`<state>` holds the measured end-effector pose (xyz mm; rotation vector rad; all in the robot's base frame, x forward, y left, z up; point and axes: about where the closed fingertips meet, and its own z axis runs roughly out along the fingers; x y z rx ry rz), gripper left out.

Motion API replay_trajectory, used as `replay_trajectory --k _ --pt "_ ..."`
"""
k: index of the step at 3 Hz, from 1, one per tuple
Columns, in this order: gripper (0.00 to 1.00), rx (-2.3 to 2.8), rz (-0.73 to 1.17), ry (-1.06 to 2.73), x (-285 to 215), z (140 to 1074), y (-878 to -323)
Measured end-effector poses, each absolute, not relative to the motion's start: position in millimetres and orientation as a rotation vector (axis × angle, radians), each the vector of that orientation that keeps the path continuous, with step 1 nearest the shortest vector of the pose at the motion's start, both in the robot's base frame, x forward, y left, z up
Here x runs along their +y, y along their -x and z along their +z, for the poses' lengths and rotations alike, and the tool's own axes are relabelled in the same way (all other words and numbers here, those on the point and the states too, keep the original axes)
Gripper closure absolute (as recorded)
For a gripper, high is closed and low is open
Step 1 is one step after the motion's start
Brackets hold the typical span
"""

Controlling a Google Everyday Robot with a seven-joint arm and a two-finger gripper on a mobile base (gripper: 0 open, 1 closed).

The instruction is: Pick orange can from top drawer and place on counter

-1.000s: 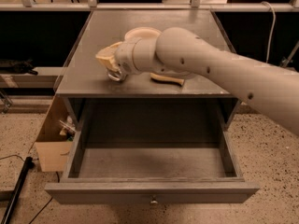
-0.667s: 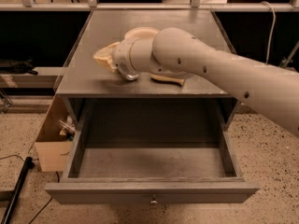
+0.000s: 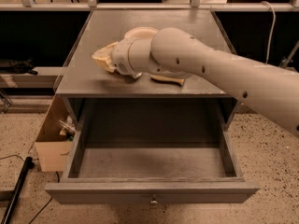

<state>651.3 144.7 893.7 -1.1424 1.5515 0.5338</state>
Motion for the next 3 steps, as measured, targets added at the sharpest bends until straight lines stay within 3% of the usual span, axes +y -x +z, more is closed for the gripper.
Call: replay_trajectory --k 2,3 --pt "0.0 1.547 0.528 1.133 139.8 897.6 -647.8" --pt "0.0 1.547 0.528 1.133 139.8 897.6 -647.8"
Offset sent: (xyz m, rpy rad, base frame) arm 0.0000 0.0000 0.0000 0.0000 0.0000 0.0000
